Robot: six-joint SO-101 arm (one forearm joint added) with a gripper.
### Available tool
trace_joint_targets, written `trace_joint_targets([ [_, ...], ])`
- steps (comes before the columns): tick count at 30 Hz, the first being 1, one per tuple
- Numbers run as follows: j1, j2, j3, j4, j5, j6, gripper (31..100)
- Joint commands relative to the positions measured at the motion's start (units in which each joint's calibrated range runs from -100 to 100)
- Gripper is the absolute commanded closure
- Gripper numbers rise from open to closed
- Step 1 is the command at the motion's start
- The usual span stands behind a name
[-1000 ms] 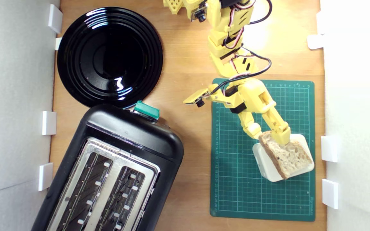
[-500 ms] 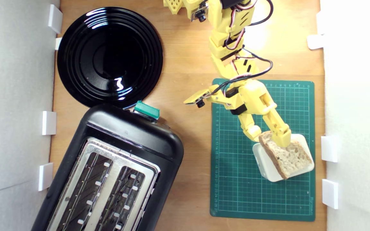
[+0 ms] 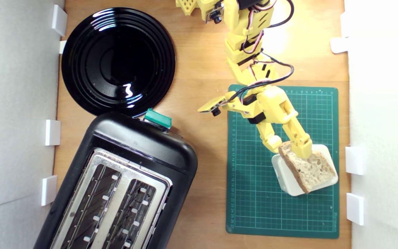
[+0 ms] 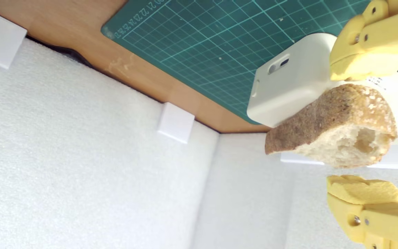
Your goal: Pick bread and place in toaster
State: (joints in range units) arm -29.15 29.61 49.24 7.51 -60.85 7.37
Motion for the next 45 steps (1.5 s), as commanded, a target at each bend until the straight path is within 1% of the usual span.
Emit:
trace_joint_targets([
  [1,-1.0,-0.8,-2.0,-0.5,-1.5,1.3,47.7],
  [2,-1.0,-0.8,-2.0,-0.5,-1.5,1.2,51.3],
  [5,-0.9,-0.8,-2.0,-0.5,-1.5,1.2,59.1],
  [9,-0.7,-0.8,-2.0,-0.5,-1.5,1.1,63.3],
  [18,-0.6,-0.8,-2.0,-0.5,-1.5,1.1,68.7],
  [25,-0.5,-1.7,-1.7,-0.7,-1.4,1.1,68.9],
  [28,-0.5,-4.8,-1.4,-0.9,-0.3,1.2,68.9],
  [30,-0.4,-9.2,-1.4,-0.9,5.2,1.2,68.9],
  [32,-0.4,-17.7,-1.7,-0.8,14.2,1.1,68.9],
  [33,-0.4,-24.0,-1.9,-0.8,19.9,1.1,68.9],
  [35,-0.4,-30.7,-2.1,-0.8,25.9,1.1,68.9],
  [38,-0.4,-43.9,-2.3,-0.7,37.5,1.1,68.9],
  [41,-0.3,-54.1,-2.3,-0.6,45.8,1.5,68.9],
  [42,0.1,-57.8,-2.9,0.2,48.9,1.6,68.9],
  [44,2.9,-65.5,-3.2,0.3,55.0,2.9,68.9],
  [45,3.6,-67.6,-3.3,0.3,56.6,3.7,68.9],
])
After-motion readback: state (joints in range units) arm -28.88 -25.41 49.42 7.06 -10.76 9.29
